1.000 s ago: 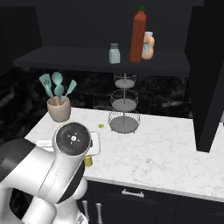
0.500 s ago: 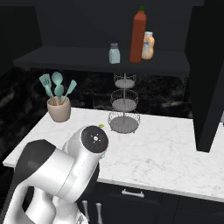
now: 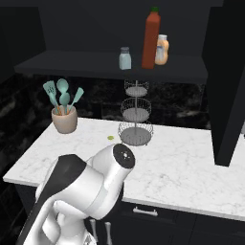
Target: Put the shaker and condiment bottle from the counter next to their counterparts in the cabinet.
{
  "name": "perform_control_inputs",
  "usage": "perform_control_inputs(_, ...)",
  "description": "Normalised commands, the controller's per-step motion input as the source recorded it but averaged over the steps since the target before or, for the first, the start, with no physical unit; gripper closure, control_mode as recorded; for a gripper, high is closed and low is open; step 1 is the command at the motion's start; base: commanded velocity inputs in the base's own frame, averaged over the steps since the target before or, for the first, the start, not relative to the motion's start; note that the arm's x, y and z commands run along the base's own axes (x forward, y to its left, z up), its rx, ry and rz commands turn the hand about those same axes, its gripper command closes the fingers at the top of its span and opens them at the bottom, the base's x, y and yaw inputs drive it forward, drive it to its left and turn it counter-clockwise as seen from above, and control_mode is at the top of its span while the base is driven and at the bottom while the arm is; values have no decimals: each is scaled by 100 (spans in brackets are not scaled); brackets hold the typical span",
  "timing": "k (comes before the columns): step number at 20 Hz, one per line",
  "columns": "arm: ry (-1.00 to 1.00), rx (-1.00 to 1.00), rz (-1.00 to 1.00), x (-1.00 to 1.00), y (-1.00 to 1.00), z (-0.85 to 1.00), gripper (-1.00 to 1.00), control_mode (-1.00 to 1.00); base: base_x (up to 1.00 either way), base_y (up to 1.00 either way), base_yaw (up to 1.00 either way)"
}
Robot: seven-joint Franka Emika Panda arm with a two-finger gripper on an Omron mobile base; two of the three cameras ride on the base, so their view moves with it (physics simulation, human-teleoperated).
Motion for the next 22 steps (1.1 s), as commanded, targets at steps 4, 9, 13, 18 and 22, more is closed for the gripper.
perform_control_inputs(4, -22, 0, 14, 32, 7, -43, -100, -100, 0, 0, 0)
perform_control_inputs(9, -14, -1, 9, 50, 10, -32, -100, -100, 0, 0, 0)
perform_control_inputs(13, 4, 0, 13, 21, 18, -33, -100, -100, 0, 0, 0)
perform_control_inputs(18, 0, 0, 9, 33, 6, -22, -100, -100, 0, 0, 0)
perform_control_inputs(22, 0, 0, 4, 56, 0, -17, -100, -100, 0, 0, 0)
